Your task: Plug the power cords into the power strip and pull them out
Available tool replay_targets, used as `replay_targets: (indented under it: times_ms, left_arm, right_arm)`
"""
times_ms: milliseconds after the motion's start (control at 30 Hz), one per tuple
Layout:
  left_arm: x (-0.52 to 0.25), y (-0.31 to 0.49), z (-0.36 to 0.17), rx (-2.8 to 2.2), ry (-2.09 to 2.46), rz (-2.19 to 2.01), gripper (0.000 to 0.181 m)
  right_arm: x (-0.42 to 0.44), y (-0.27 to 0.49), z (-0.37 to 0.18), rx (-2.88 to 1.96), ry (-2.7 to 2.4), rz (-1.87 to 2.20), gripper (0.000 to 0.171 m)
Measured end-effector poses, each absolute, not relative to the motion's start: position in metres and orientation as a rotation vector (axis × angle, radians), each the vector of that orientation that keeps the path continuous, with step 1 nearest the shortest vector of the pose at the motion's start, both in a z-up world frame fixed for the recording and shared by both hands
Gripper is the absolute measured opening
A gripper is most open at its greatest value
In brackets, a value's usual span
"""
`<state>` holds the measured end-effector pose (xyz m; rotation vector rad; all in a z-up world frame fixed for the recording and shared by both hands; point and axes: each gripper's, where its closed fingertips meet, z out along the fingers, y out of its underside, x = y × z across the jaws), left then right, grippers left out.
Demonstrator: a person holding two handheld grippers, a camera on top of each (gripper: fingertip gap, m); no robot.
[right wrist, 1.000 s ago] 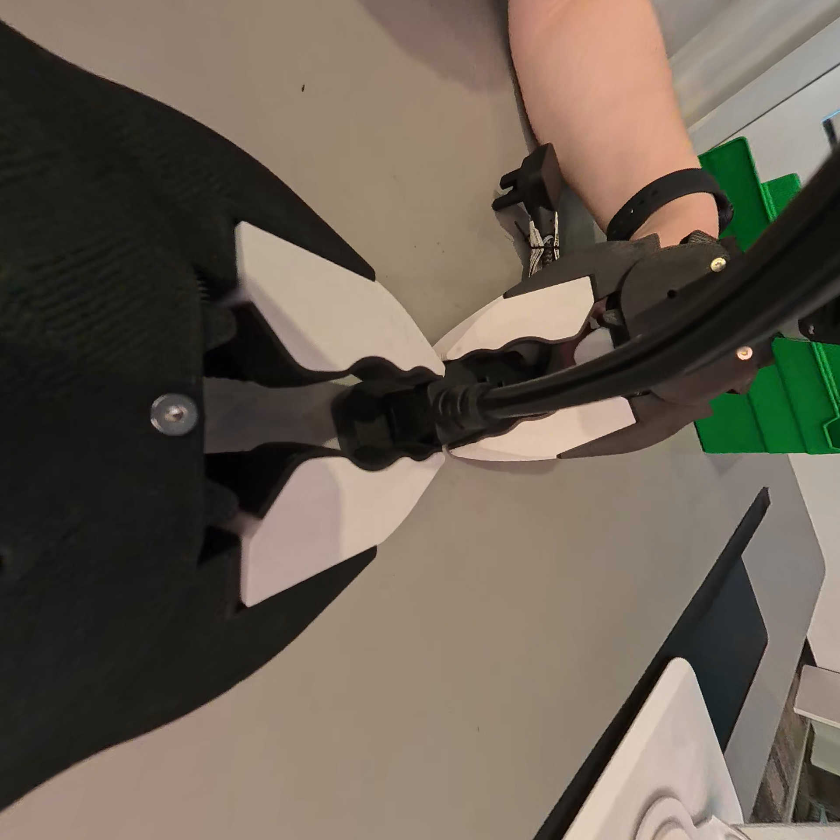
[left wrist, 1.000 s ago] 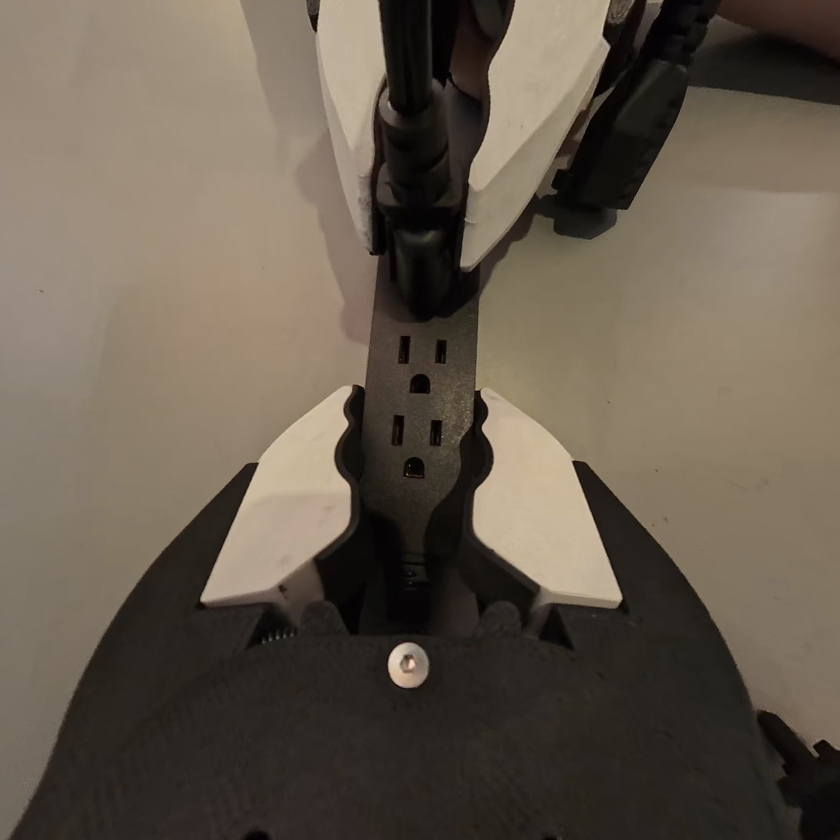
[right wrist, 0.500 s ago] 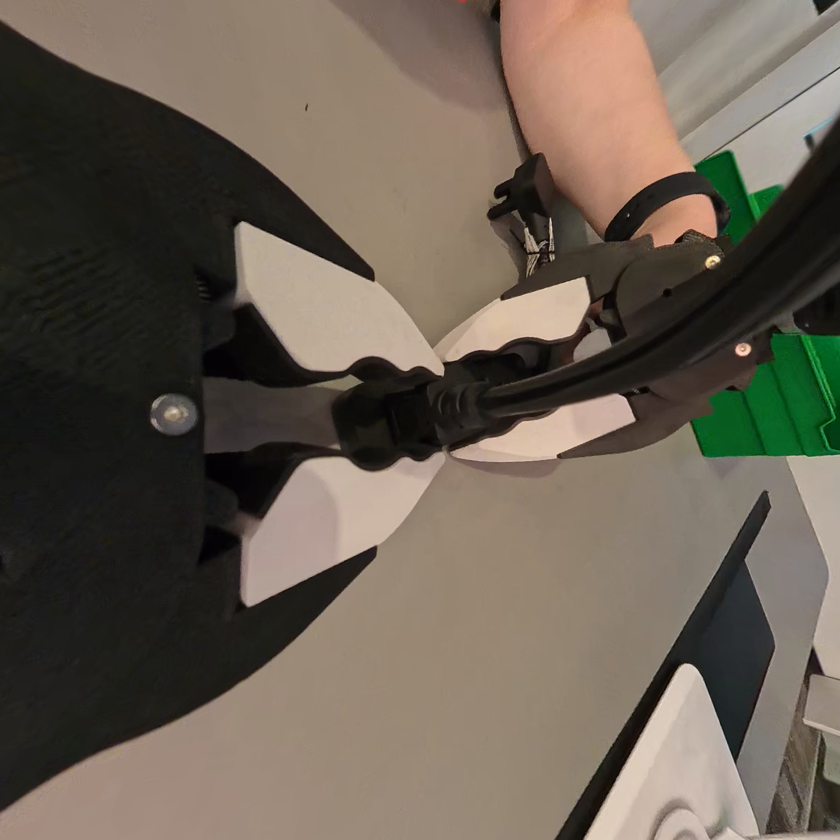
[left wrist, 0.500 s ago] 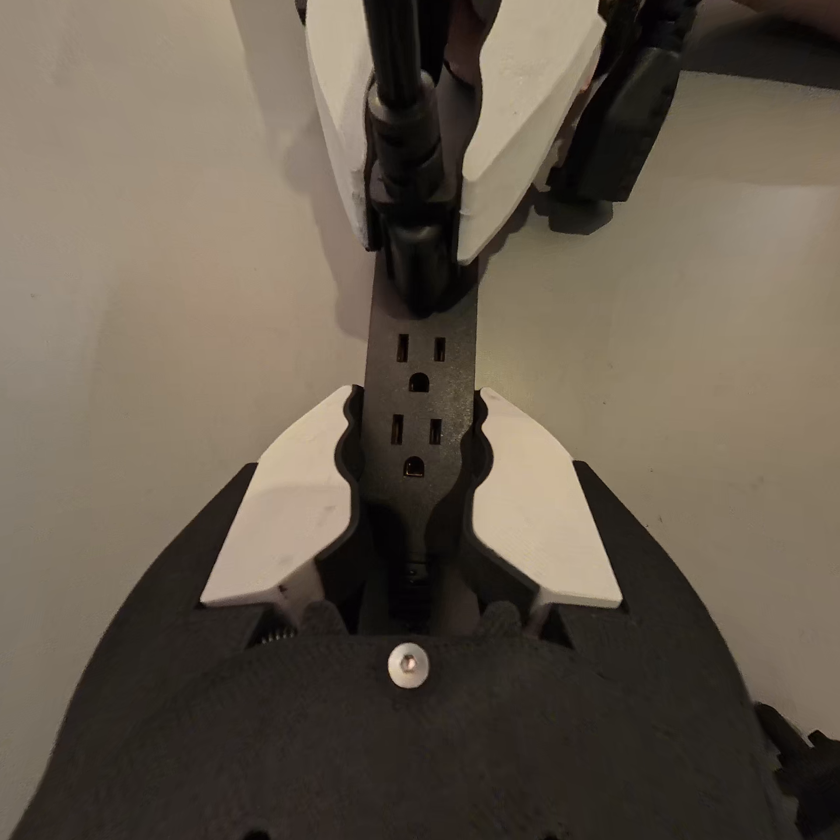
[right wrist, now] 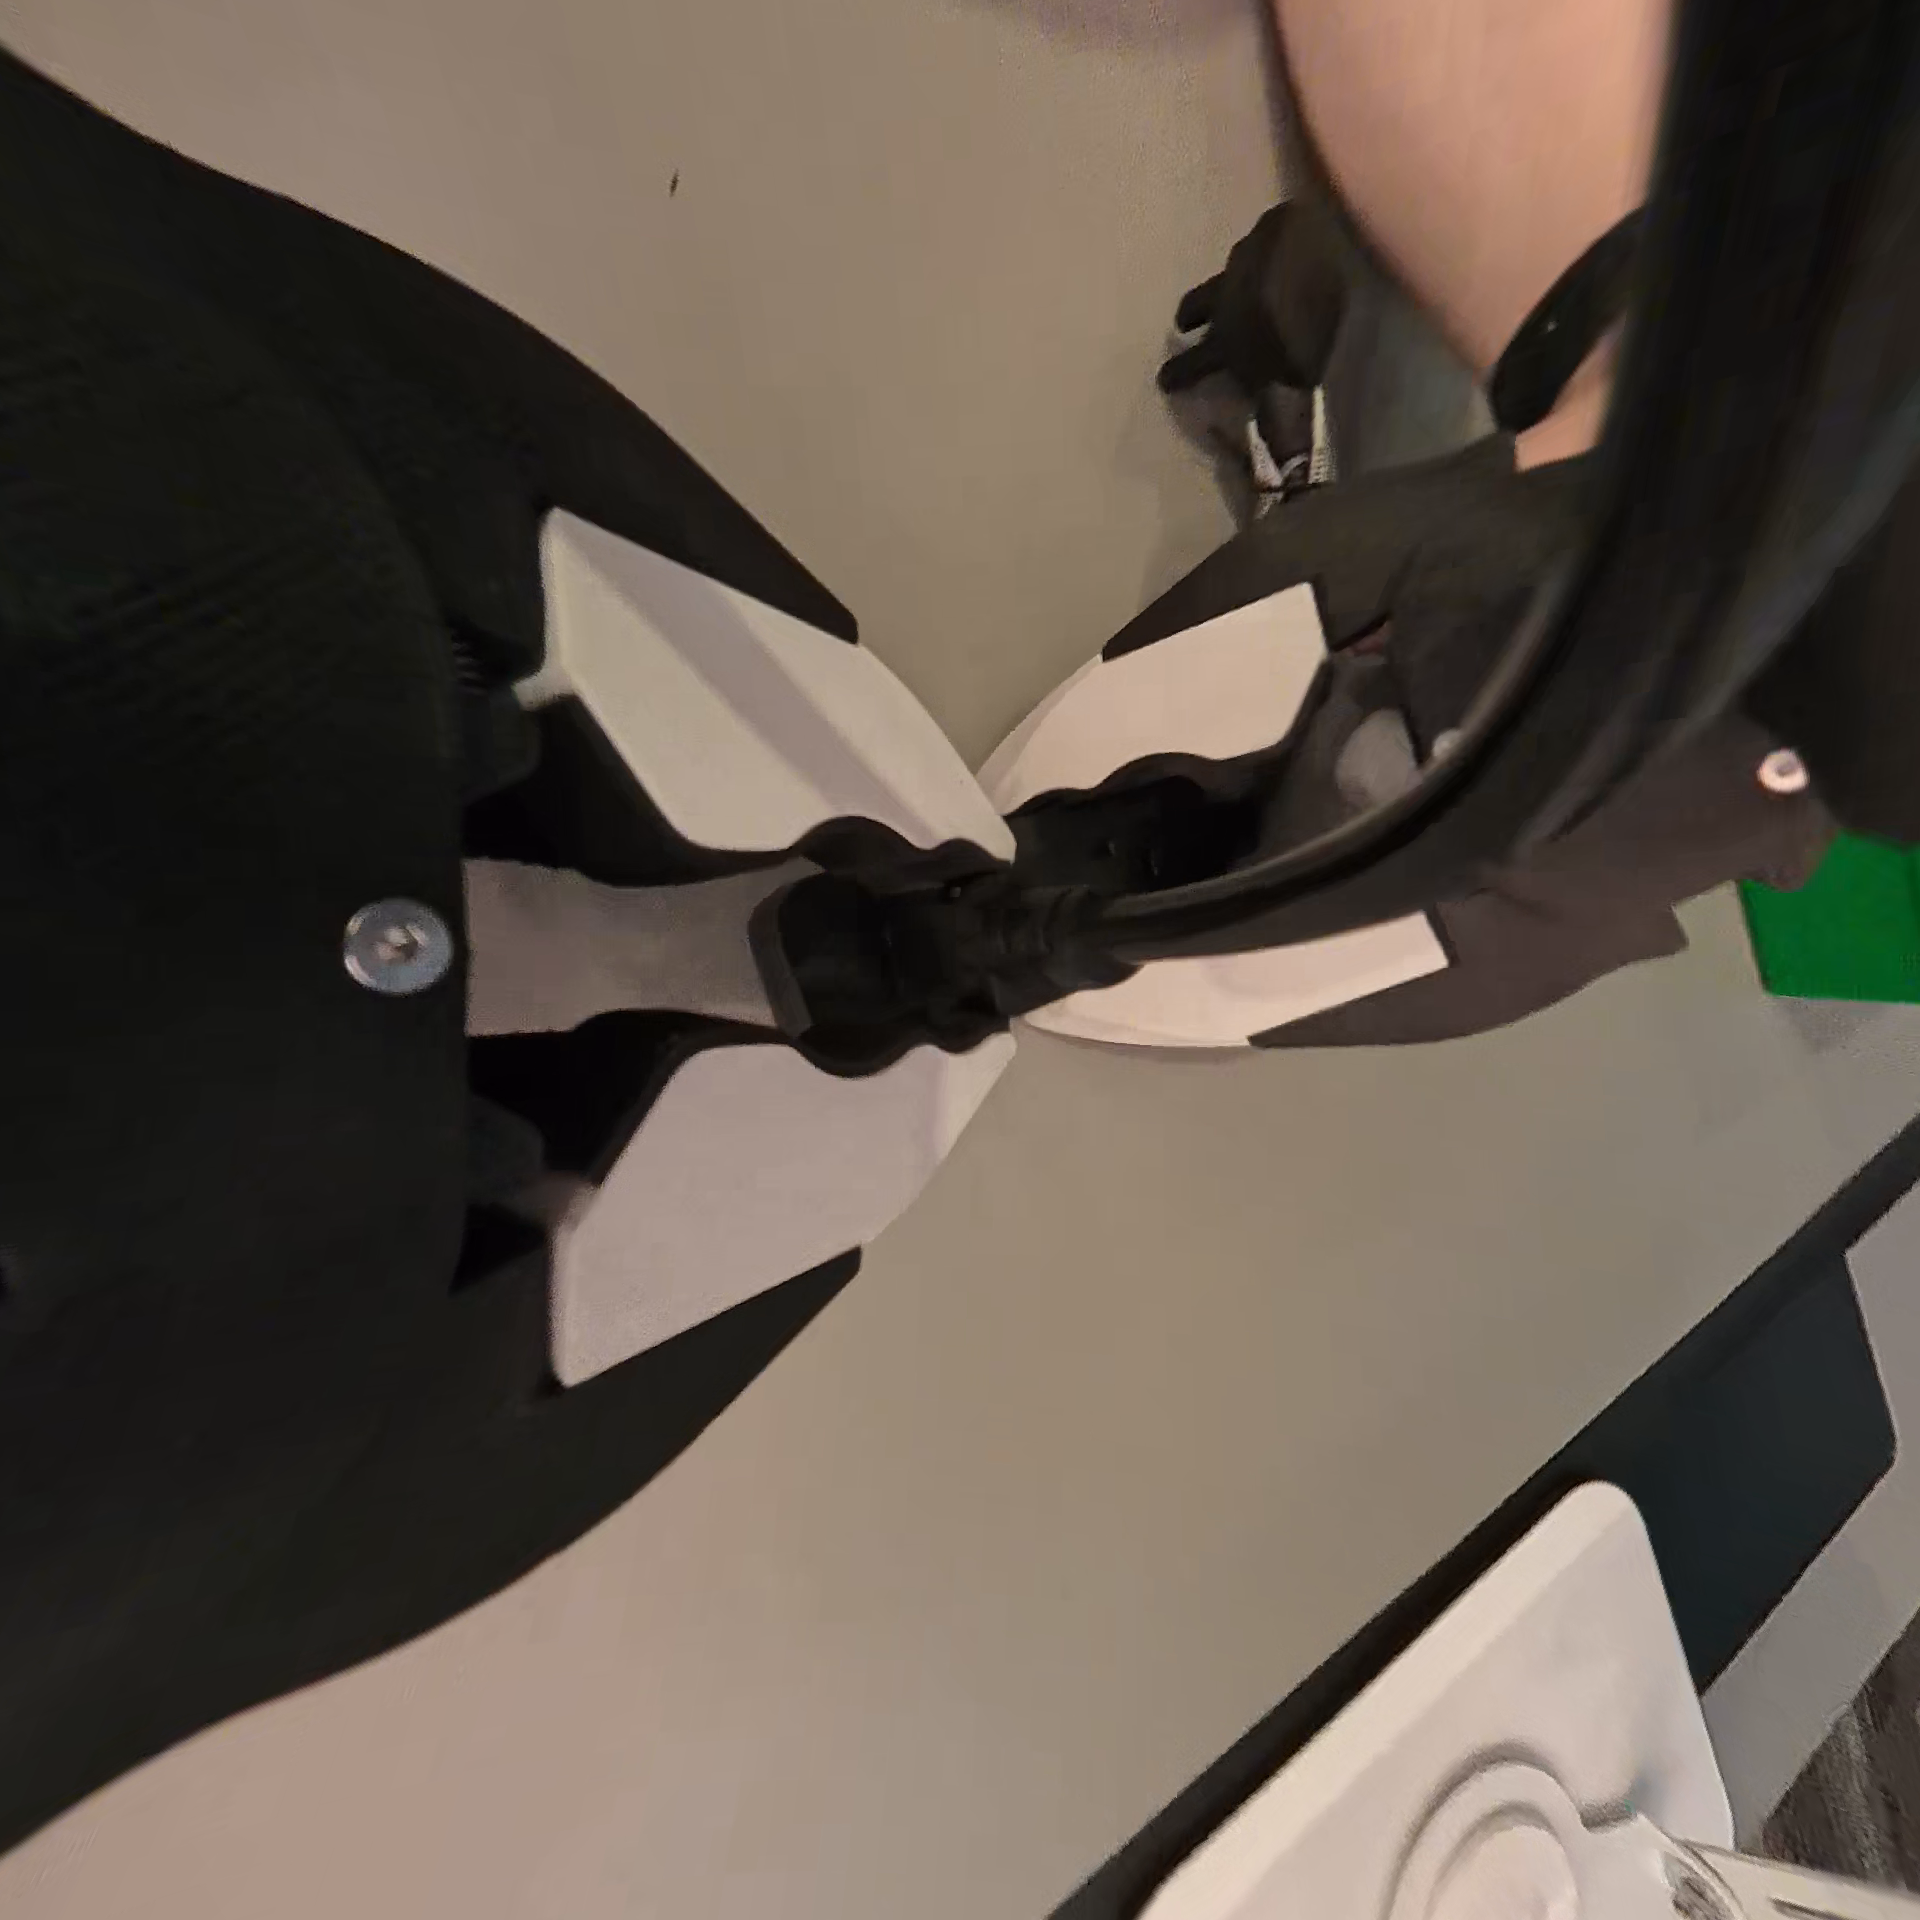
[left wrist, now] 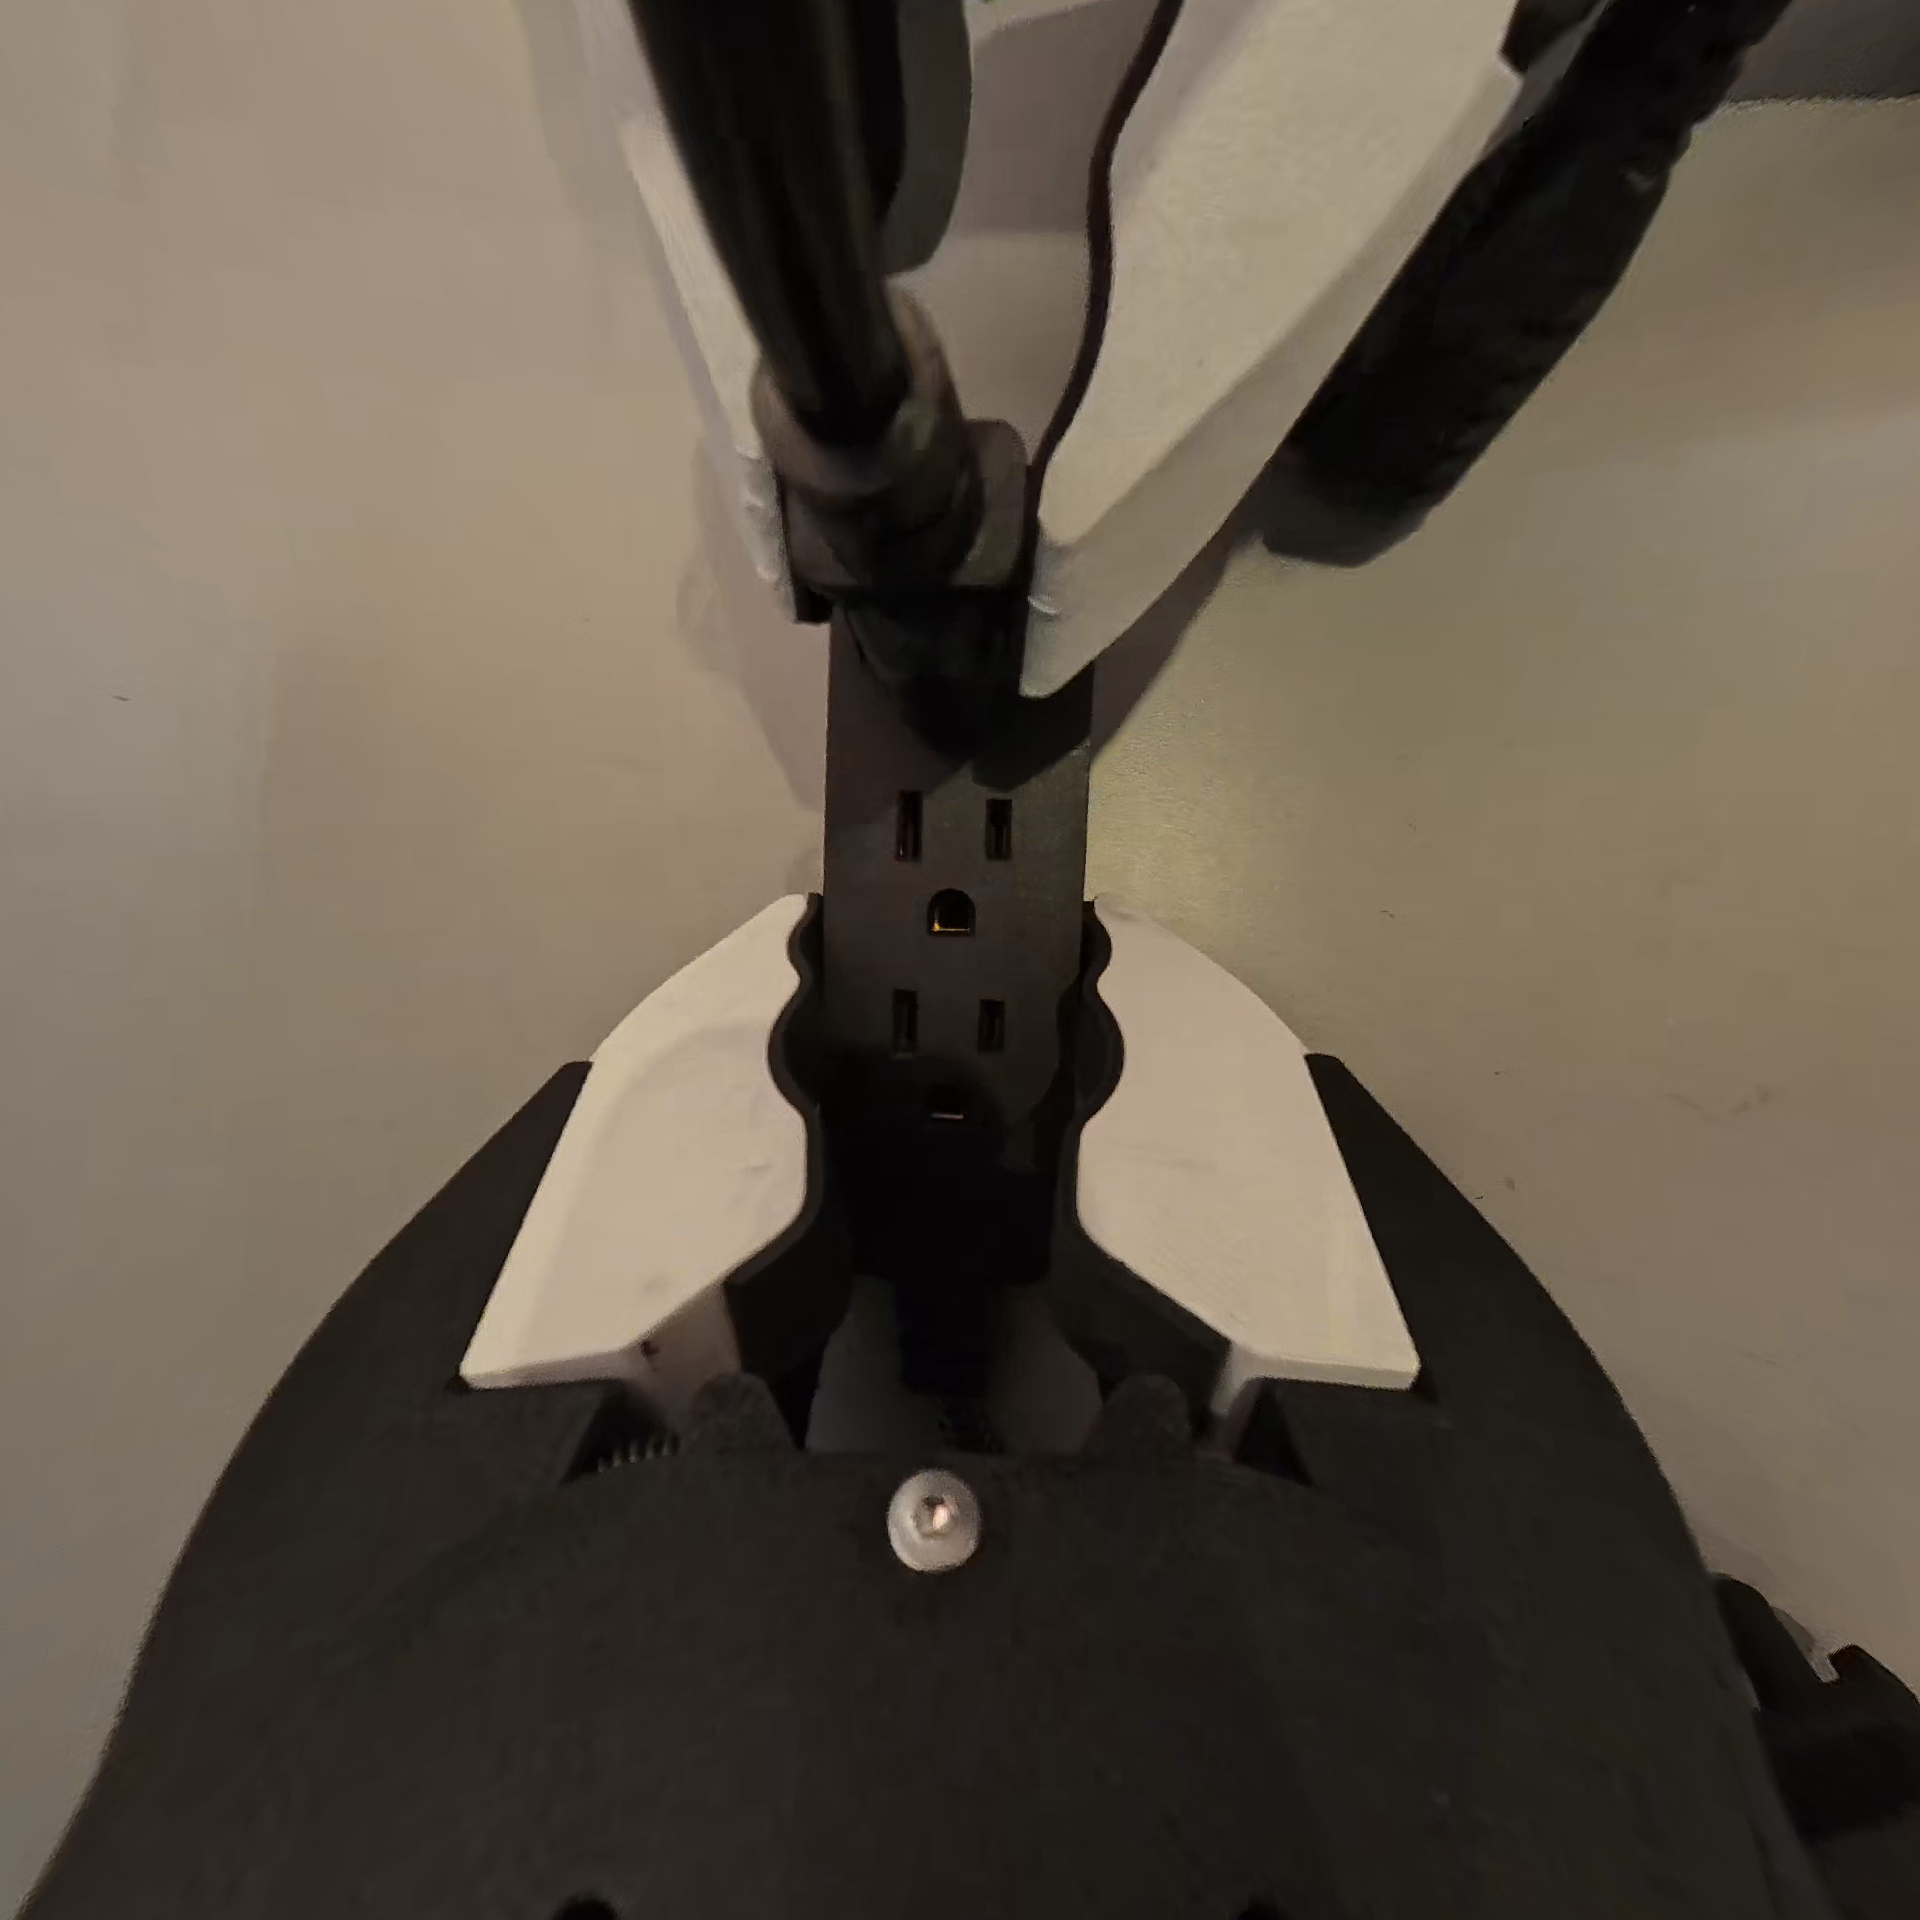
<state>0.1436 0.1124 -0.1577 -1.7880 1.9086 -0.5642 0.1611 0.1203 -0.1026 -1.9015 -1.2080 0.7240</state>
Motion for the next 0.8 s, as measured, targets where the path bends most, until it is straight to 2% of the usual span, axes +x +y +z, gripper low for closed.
replay_targets:
  times_ms: [100, 300, 533, 700, 800]
  left_arm:
    - [0.155, 0.112, -0.148, -1.675, 1.896, -0.533, 0.045]
    - [0.166, 0.110, -0.144, -1.699, 1.776, -0.762, 0.041]
    - [0.167, 0.110, -0.149, -1.670, 1.797, -0.701, 0.043]
    - [0.169, 0.112, -0.149, -1.689, 1.774, -0.695, 0.043]
    - [0.170, 0.112, -0.150, -1.703, 1.763, -0.703, 0.043]
  right_arm:
    - [0.160, 0.119, -0.104, -1.889, -1.231, 0.732, 0.025]
    - [0.158, 0.121, -0.110, -1.872, -1.217, 0.753, 0.025]
    - [0.160, 0.120, -0.113, -1.936, -1.168, 0.798, 0.024]
    - [0.161, 0.125, -0.112, -2.047, -1.006, 1.012, 0.027]
    - [0.162, 0.124, -0.112, -1.991, -1.080, 0.915, 0.026]
